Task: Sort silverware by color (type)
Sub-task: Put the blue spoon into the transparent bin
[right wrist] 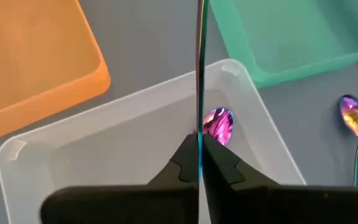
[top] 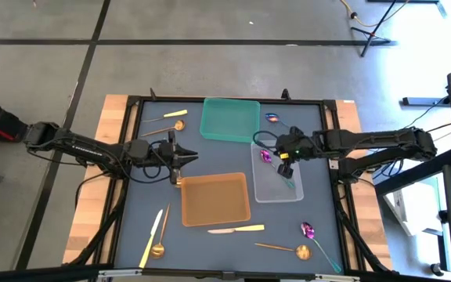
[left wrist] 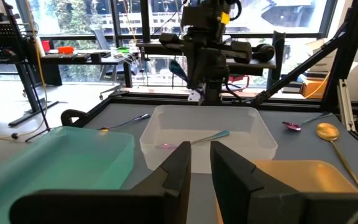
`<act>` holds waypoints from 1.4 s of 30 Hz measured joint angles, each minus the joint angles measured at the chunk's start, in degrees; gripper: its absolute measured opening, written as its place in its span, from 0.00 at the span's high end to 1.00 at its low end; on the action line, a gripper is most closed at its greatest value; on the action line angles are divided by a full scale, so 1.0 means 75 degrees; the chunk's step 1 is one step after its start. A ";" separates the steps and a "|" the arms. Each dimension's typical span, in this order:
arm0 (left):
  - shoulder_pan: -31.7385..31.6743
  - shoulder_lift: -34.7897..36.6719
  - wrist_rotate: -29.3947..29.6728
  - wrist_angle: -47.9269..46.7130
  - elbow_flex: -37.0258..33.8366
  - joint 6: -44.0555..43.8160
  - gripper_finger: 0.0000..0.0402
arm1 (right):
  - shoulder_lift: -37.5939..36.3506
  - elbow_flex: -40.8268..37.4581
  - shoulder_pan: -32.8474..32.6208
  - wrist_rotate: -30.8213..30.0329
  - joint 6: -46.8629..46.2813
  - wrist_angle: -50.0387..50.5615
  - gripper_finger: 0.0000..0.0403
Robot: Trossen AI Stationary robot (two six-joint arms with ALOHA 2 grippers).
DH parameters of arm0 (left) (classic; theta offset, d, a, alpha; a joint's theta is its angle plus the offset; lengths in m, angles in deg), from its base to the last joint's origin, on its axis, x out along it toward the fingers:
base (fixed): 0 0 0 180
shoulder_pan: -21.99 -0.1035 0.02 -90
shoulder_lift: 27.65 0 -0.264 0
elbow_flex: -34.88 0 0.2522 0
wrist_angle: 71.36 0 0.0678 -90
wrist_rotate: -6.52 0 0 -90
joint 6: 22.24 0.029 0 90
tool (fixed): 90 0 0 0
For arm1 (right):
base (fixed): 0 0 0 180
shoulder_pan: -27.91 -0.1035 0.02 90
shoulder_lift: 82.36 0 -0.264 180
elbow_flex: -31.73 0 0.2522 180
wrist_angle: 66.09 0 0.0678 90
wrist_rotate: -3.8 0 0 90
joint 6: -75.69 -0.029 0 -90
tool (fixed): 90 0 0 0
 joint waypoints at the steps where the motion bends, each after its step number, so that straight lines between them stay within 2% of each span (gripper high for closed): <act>1: 0.0000 0.0000 0.0000 0.0000 0.0000 -0.0024 0.86 | 0.0049 0.0000 -0.0055 -0.0042 -0.0070 0.0051 1.00; 13: 0.0000 0.0000 -0.0003 0.0000 0.0000 -0.0041 0.86 | 0.0139 -0.1279 -0.0181 -0.0086 -0.0555 -0.0575 1.00; 27: 0.0000 0.0000 0.0000 0.0050 0.0000 -0.0035 0.86 | 0.0191 -0.2110 -0.0176 -0.0093 -0.0563 -0.1396 0.98; 31: 0.0000 0.0000 0.0000 0.0054 0.0000 -0.0037 0.86 | 0.0188 -0.2110 -0.0172 -0.0095 -0.0562 -0.1522 0.91; 36: 0.0010 0.0000 0.0000 0.0055 0.0000 -0.0079 0.86 | 0.0188 -0.2003 -0.0172 -0.0185 -0.0419 -0.1510 0.74; 42: 0.0296 -0.0003 -0.0003 0.0402 0.0000 -0.0206 0.86 | 0.0166 -0.1154 -0.0321 0.0092 -0.0338 -0.0704 0.60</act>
